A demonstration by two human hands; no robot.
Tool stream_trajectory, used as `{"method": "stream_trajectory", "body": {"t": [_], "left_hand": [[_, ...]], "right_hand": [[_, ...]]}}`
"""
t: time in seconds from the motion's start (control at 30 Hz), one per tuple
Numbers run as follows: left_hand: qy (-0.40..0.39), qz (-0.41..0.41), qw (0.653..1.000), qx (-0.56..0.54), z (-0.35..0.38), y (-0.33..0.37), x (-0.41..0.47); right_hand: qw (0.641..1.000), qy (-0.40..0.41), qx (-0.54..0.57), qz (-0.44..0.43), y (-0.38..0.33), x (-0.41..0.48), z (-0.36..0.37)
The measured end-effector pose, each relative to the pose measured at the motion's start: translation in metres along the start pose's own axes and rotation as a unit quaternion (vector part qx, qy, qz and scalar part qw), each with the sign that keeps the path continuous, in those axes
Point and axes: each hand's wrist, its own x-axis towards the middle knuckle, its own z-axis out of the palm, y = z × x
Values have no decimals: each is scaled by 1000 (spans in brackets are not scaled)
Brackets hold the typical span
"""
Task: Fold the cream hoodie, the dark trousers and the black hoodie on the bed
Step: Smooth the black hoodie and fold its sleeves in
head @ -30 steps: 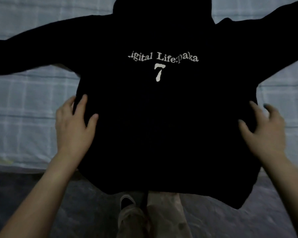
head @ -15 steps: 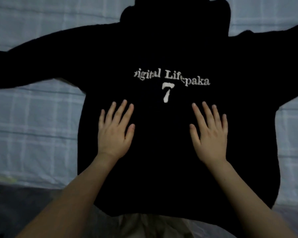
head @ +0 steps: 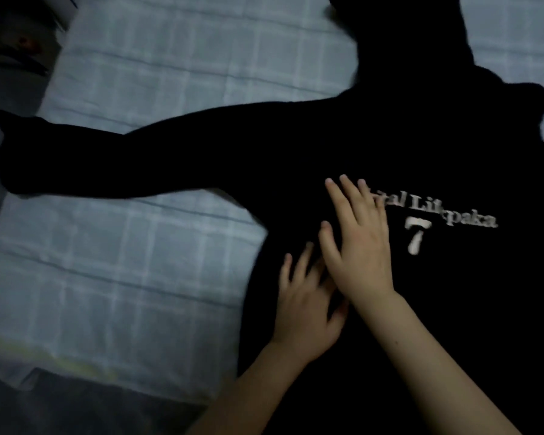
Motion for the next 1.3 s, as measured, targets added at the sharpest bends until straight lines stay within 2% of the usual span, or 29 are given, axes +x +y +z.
{"method": "stream_trajectory", "body": {"t": [0.07, 0.1, 0.23, 0.3, 0.37, 0.47, 0.57, 0.6, 0.67, 0.7, 0.77, 0.8, 0.87, 0.93, 0.97, 1.03, 1.17, 1.3], "left_hand": [[4, 21, 989, -147, -27, -19, -12], [35, 9, 983, -177, -46, -36, -21], [220, -135, 955, -146, -134, -137, -53], [291, -253, 897, -217, -174, -186, -57], [323, -321, 829, -323, -199, -221, -51], [361, -324, 765, -423, -219, -253, -36], [393, -321, 658, -556, -233, -274, -15], [398, -317, 632, -585, -236, -279, -10], [413, -304, 602, -613, -240, -288, -2], [419, -302, 598, -613, -242, -291, 1], [416, -310, 612, -597, -245, -294, 6], [410, -314, 631, -579, -247, -293, 8], [399, -307, 705, -499, -251, -290, 9], [384, -257, 791, -400, -257, -283, 11], [373, -223, 822, -367, -260, -276, 13], [347, -167, 869, -310, -264, -257, 22], [279, -53, 935, -211, -259, -180, 54], [190, 43, 977, -91, -222, -76, 93]], "right_hand": [[1000, 2, 20, -15, -28, 17, 15], [999, -2, 26, -25, -43, 26, 23], [998, -30, 30, -55, -113, 54, 57], [996, -38, 26, -74, -148, 66, 76], [993, -36, 9, -111, -177, 79, 98], [989, -30, -36, -138, -199, 99, 130], [984, -43, -107, -136, -198, 105, 156], [981, -36, -130, -141, -195, 104, 162], [977, -20, -153, -146, -191, 104, 170], [977, -18, -157, -145, -191, 104, 171], [975, -22, -163, -148, -193, 104, 171], [975, -27, -166, -148, -195, 103, 170], [976, -47, -152, -145, -198, 105, 163], [984, -79, -72, -142, -200, 109, 150], [986, -88, -10, -141, -199, 110, 140], [986, -54, 74, -139, -188, 107, 114], [994, 53, 60, -76, -138, 78, 53], [991, 117, 44, 46, -51, 41, -19]]}}
